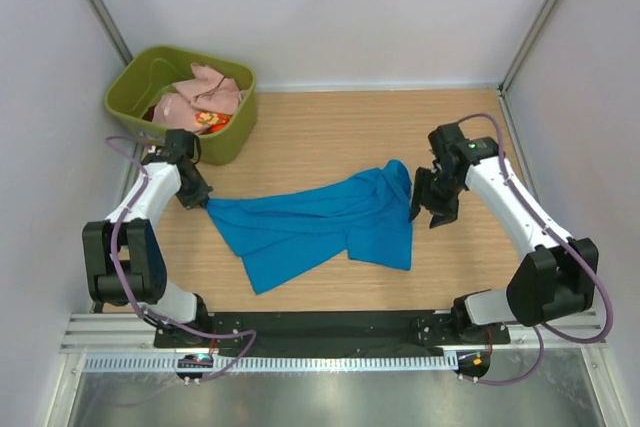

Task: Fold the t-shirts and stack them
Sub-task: Flatten the tshirt out

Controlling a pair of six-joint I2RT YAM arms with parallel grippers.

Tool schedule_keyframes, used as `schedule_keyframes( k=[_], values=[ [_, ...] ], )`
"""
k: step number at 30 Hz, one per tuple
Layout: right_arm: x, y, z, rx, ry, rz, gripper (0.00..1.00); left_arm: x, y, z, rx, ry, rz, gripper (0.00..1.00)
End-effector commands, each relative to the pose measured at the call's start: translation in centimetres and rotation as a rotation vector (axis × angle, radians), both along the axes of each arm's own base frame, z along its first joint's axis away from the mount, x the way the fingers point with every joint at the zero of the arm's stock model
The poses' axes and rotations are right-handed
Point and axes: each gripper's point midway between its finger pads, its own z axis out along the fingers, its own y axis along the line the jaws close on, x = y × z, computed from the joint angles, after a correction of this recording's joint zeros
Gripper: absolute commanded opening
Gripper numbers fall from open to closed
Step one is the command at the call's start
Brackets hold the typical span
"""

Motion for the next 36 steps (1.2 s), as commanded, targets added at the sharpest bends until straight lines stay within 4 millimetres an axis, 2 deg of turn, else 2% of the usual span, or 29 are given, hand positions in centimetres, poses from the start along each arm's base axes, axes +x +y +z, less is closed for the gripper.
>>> schedule_keyframes(
  k=[1,5,9,17,20,24,31,36],
  values=[
    [-1.8,2.2,-2.1,0.059,0.08,0.028,0.57,-1.1,0.1,-0.1,0.02,0.026,-0.03,0.0],
    [-4.1,1.9,-6.2,0.052,0.151,-0.035,0.56,-1.1,-0.2,0.1,0.01,0.016,-0.047,0.0],
    [-4.9,1.9,-9.0,0.05,0.182,-0.103,0.55,-0.9,-0.5,0.3,-0.006,0.008,-0.061,0.0],
    [-4.8,2.0,-12.6,0.056,0.181,-0.162,0.49,-1.0,-1.4,0.4,-0.049,0.011,-0.085,0.0],
    [-4.5,2.0,-13.6,0.05,0.176,-0.194,0.44,-1.1,-1.4,0.7,-0.052,0.002,-0.093,0.0],
    [-4.6,1.7,-14.3,0.032,0.173,-0.211,0.43,-1.3,-1.6,0.9,-0.059,-0.001,-0.104,0.0],
    [-6.2,0.9,-14.7,0.005,0.197,-0.236,0.41,-1.6,-1.7,1.1,-0.063,-0.004,-0.112,0.0],
    [-5.7,0.8,-15.0,-0.005,0.177,-0.248,0.34,-1.4,-1.9,1.2,-0.073,-0.008,-0.119,0.0]
  ],
)
